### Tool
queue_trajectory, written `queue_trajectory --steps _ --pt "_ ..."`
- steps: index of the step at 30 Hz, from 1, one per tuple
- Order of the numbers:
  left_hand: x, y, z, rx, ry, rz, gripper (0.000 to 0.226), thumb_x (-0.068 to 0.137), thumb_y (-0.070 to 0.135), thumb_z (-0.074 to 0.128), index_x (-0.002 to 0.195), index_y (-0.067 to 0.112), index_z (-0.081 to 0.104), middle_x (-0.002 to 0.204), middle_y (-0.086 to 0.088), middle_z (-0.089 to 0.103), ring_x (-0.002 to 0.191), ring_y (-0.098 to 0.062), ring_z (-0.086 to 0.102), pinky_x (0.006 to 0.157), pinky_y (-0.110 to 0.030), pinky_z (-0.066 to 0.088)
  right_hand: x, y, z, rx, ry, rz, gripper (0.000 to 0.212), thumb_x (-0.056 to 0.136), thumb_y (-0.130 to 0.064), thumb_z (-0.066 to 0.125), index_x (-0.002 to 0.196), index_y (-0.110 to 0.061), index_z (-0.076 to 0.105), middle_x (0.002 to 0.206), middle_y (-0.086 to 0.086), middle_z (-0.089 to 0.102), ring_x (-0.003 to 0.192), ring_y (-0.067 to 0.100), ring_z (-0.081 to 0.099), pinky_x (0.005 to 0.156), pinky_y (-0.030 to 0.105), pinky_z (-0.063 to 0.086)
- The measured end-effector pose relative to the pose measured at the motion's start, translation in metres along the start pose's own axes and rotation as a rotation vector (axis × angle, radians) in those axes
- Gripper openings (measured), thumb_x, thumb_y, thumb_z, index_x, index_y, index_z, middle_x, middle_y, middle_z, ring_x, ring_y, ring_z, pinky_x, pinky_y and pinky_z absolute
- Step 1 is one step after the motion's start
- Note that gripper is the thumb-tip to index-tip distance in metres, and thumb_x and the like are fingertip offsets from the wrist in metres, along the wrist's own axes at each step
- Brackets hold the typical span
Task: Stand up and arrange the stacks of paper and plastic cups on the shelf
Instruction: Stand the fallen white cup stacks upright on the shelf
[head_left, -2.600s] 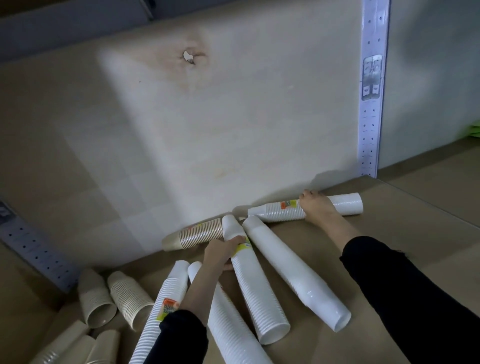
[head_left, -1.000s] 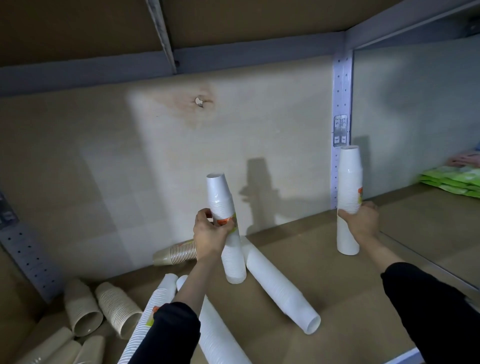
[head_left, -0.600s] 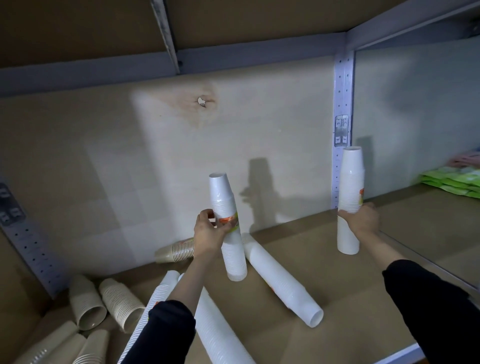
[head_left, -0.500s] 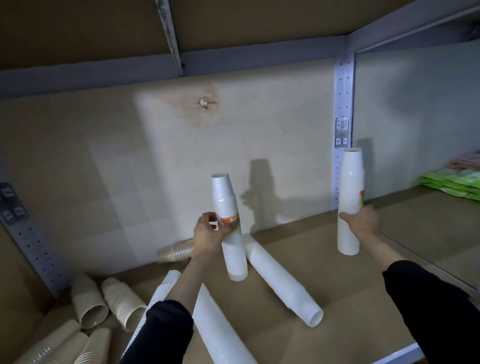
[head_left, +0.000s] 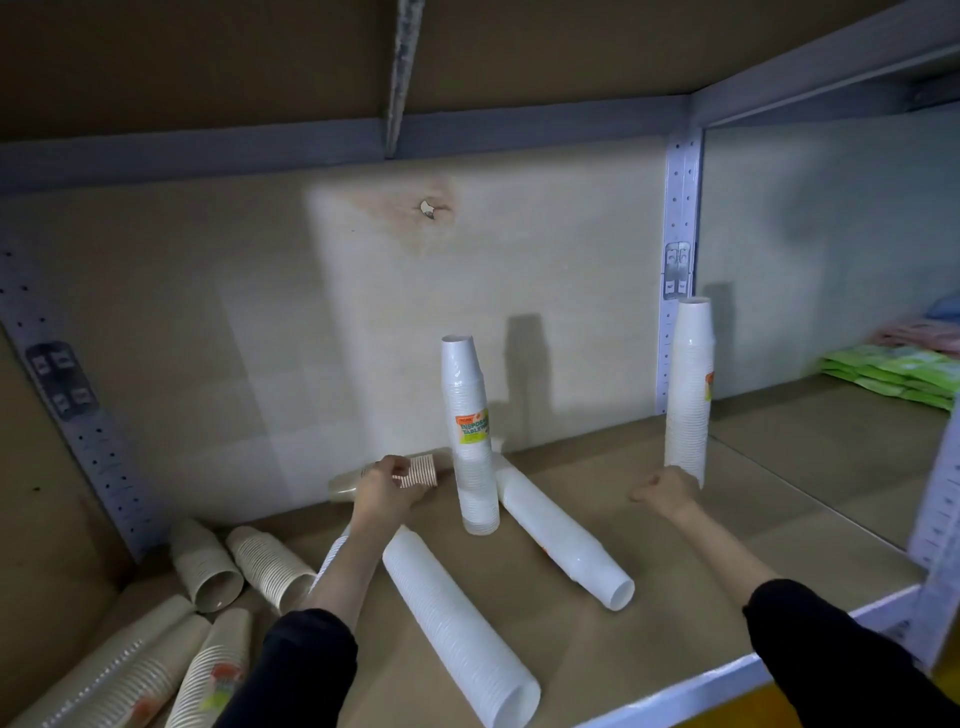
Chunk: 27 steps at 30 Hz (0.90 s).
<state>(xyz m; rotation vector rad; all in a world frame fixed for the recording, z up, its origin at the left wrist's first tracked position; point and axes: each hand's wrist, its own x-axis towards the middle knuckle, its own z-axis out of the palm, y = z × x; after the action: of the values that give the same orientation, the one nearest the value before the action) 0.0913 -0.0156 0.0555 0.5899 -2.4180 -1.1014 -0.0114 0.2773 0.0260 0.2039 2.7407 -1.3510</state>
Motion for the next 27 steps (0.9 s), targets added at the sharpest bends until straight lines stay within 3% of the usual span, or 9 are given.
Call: queue_trajectory --steps 1,3,7,11,15,19,23,27 --pt "-0.003 -0.005 -0.002 -0.009 0.008 -0.01 0.038 0.079 0.001 0.067 0.115 -0.002 0.059 0.118 -0.018 0.061 0.102 -0.031 0.059 0.094 -0.035 0.044 -0.005 -0.001 0.004 -0.007 -0.013 -0.012 0.027 0.08 -0.007 0.066 0.057 -0.006 0.051 0.065 0.007 0.05 0.06 0.021 0.049 0.053 0.023 0.035" --pt "-0.009 -0.014 -0.006 -0.021 0.013 -0.032 0.035 0.078 0.0 0.067 0.113 -0.002 0.06 0.117 -0.019 0.062 0.105 -0.032 0.06 0.096 -0.037 0.044 -0.014 -0.003 0.013 -0.017 -0.045 -0.044 0.043 0.08 -0.005 0.064 0.048 -0.013 0.036 0.055 -0.001 0.038 0.053 0.014 0.038 0.046 0.021 0.028" --pt "-0.022 -0.026 -0.011 0.0 -0.007 -0.034 0.036 0.078 0.0 0.067 0.113 -0.002 0.06 0.116 -0.019 0.065 0.11 -0.032 0.06 0.097 -0.036 0.045 -0.036 -0.008 0.023 -0.064 -0.087 -0.086 0.046 0.083 -0.003 0.056 0.048 -0.016 0.028 0.053 0.0 0.031 0.048 0.011 0.026 0.046 0.021 0.024" --pt "-0.032 -0.03 -0.019 0.026 -0.01 -0.035 0.039 0.08 0.003 0.067 0.118 -0.002 0.059 0.118 -0.017 0.064 0.113 -0.029 0.058 0.092 -0.029 0.042 -0.051 -0.007 0.025 -0.127 -0.039 -0.109 0.042 0.085 -0.007 0.05 0.049 -0.013 0.027 0.054 0.001 0.032 0.05 0.013 0.03 0.046 0.022 0.025" --pt "-0.037 -0.033 -0.025 0.057 -0.001 -0.043 0.037 0.083 0.006 0.064 0.119 -0.001 0.058 0.119 -0.018 0.063 0.112 -0.029 0.057 0.094 -0.031 0.043 -0.059 -0.005 0.023 -0.161 -0.063 -0.122 0.04 0.085 -0.008 0.05 0.051 -0.013 0.028 0.056 0.001 0.035 0.054 0.015 0.03 0.05 0.025 0.027" --pt "-0.039 -0.036 -0.027 0.055 -0.01 -0.058 0.038 0.084 0.005 0.062 0.121 0.0 0.057 0.123 -0.017 0.061 0.115 -0.029 0.056 0.094 -0.031 0.044 -0.065 -0.002 0.024 -0.159 -0.085 -0.144 0.033 0.083 -0.01 0.057 0.058 -0.012 0.037 0.076 0.017 0.053 0.071 0.031 0.047 0.066 0.03 0.04" --pt "-0.039 -0.041 -0.027 0.061 -0.019 -0.083 0.038 0.083 0.005 0.063 0.12 0.0 0.056 0.123 -0.017 0.06 0.116 -0.03 0.055 0.097 -0.034 0.044 -0.067 0.001 0.026 -0.184 -0.144 -0.157 0.051 0.076 -0.021 0.071 0.048 -0.017 0.029 0.059 0.0 0.037 0.062 0.017 0.038 0.052 0.027 0.024" --pt "-0.036 -0.047 -0.023 0.077 -0.016 -0.117 0.037 0.084 0.009 0.063 0.119 -0.001 0.057 0.124 -0.017 0.06 0.115 -0.029 0.055 0.096 -0.034 0.043 -0.068 0.004 0.03 -0.248 -0.174 -0.165 0.06 0.073 -0.023 0.076 0.047 -0.017 0.023 0.052 -0.002 0.028 0.049 0.012 0.027 0.049 0.026 0.018"
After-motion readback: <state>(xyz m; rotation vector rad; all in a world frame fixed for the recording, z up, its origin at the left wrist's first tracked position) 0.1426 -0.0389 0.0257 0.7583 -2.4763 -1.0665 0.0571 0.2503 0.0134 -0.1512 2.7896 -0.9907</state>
